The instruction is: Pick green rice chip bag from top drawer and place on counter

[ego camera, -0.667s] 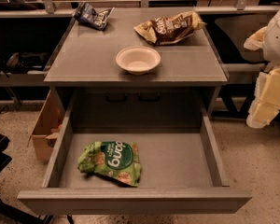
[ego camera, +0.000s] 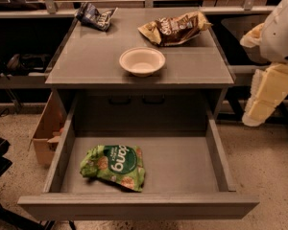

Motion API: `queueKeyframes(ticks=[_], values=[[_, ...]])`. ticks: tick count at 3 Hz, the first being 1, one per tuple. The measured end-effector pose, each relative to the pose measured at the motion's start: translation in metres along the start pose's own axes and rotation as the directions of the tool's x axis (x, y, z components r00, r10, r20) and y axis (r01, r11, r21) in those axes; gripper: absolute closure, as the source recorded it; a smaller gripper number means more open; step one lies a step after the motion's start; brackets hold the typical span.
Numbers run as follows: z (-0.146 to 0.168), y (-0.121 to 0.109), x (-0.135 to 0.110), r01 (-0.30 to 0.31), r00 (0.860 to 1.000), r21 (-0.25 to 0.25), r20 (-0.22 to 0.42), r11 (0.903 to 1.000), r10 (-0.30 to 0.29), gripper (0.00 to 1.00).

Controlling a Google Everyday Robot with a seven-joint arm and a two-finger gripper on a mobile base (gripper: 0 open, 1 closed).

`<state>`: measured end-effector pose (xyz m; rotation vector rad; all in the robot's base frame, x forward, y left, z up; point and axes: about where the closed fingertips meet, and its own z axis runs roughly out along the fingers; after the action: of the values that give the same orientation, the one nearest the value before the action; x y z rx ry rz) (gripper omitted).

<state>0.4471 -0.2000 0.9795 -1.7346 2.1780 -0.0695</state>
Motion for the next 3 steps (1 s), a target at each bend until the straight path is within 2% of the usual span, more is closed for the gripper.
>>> queueKeyframes(ticks=[1, 2, 3], values=[[0.029, -0.001, -0.032, 0.024, 0.995, -0.021, 0.098, 0.9995, -0.021, 0.00], [0.070, 0.001, -0.063, 0.043, 0.971, -0.036, 0.236, 0.9984, -0.033, 0.00], [0.100, 0.010, -0.083, 0.078, 0.941, -0.023, 0.331, 0.9967, -0.066, 0.00]])
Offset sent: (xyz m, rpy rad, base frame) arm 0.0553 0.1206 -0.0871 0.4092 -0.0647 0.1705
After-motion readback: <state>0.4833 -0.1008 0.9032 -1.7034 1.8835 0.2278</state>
